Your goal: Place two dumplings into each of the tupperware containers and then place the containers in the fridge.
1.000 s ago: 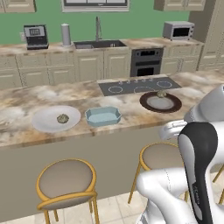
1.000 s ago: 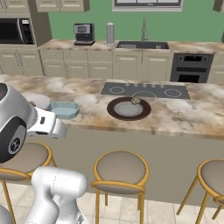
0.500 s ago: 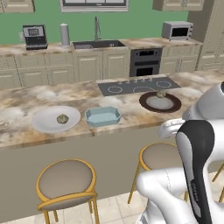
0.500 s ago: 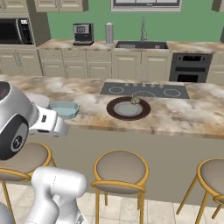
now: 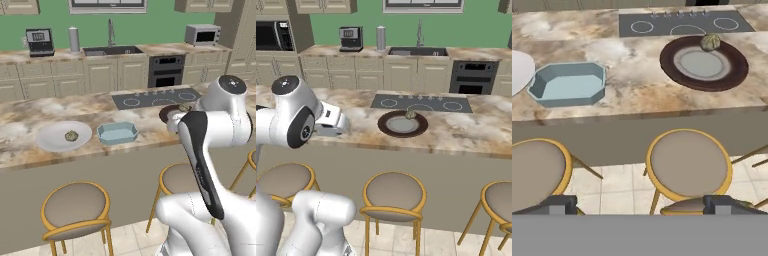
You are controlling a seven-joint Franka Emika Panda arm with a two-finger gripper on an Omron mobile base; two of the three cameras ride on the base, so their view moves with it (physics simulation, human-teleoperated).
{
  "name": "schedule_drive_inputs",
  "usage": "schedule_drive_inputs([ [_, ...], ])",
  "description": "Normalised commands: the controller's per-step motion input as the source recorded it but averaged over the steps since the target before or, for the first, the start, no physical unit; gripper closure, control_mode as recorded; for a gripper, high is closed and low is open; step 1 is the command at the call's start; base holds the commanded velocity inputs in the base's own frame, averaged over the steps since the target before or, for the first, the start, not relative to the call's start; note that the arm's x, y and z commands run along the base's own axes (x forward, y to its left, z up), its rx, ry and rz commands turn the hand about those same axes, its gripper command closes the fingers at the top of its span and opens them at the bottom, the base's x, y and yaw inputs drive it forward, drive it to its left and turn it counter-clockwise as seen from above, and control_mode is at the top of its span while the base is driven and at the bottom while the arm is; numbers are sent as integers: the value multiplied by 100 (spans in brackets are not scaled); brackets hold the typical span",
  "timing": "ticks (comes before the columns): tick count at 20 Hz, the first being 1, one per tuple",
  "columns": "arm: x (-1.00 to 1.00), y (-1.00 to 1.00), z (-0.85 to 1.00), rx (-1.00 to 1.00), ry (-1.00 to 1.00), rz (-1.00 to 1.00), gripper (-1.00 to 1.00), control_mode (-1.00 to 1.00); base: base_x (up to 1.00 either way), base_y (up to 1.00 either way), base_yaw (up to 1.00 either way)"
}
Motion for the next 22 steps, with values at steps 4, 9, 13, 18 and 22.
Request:
schedule_drive_inputs([
  [4, 100, -33, 1, 0, 3, -15, -100, -100, 0, 0, 0],
  [9, 100, -56, 0, 1, 4, -15, -100, -100, 0, 0, 0],
  [13, 96, -65, -7, 1, 0, -12, -100, -100, 0, 0, 0],
  [18, 92, -78, -17, 5, 0, -4, -100, -100, 0, 0, 0],
  [22, 61, -50, -45, 3, -8, 0, -100, -100, 0, 0, 0],
])
